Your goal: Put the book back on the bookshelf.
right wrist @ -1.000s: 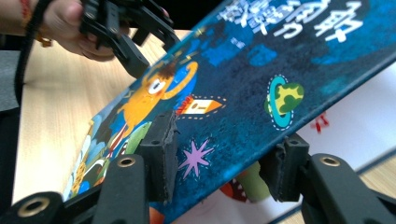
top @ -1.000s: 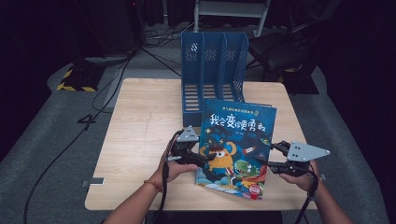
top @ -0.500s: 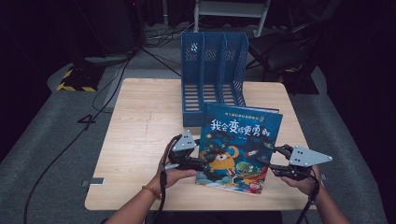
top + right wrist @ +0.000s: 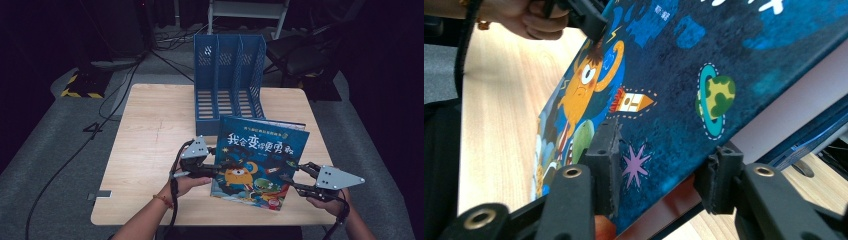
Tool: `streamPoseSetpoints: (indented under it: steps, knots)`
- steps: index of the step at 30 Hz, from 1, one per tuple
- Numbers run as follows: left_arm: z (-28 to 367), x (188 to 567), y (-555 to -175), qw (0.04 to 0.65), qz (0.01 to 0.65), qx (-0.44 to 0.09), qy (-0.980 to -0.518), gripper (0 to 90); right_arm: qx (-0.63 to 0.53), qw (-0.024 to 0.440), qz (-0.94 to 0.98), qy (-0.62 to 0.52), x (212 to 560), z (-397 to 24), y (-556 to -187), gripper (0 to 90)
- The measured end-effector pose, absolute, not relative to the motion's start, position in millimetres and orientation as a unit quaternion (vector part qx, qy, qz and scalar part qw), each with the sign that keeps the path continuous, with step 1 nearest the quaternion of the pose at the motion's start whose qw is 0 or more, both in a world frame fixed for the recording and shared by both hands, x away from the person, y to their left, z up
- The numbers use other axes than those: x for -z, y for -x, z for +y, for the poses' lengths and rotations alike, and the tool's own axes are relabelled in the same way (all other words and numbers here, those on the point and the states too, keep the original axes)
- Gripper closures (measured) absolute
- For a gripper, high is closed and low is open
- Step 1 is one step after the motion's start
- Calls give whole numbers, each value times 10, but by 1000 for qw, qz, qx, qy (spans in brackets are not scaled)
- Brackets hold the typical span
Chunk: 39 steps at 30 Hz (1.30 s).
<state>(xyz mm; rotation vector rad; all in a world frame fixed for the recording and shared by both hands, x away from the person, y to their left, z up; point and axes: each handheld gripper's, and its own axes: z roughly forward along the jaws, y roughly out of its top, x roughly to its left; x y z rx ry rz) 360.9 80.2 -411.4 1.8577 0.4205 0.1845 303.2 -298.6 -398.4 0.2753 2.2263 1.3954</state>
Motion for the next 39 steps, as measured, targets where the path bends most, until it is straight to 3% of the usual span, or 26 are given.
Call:
streamPoseSetpoints:
  steps: [13,18,26,39]
  knots:
    - [681,4232,-3496,555,123,-55,-821,566,-514,245,816,-95,3970,-3051,-2878,644]
    - [720,4245,-3458,546,90,-43,-832,657,-527,225,813,-104,3963,-3130,-2852,686]
    - [725,4213,-3408,537,57,-34,-841,724,-534,201,816,-96,3923,-3200,-2774,634]
    - [690,4210,-3361,538,47,-34,-841,805,-526,224,811,-124,3901,-3451,-2731,645]
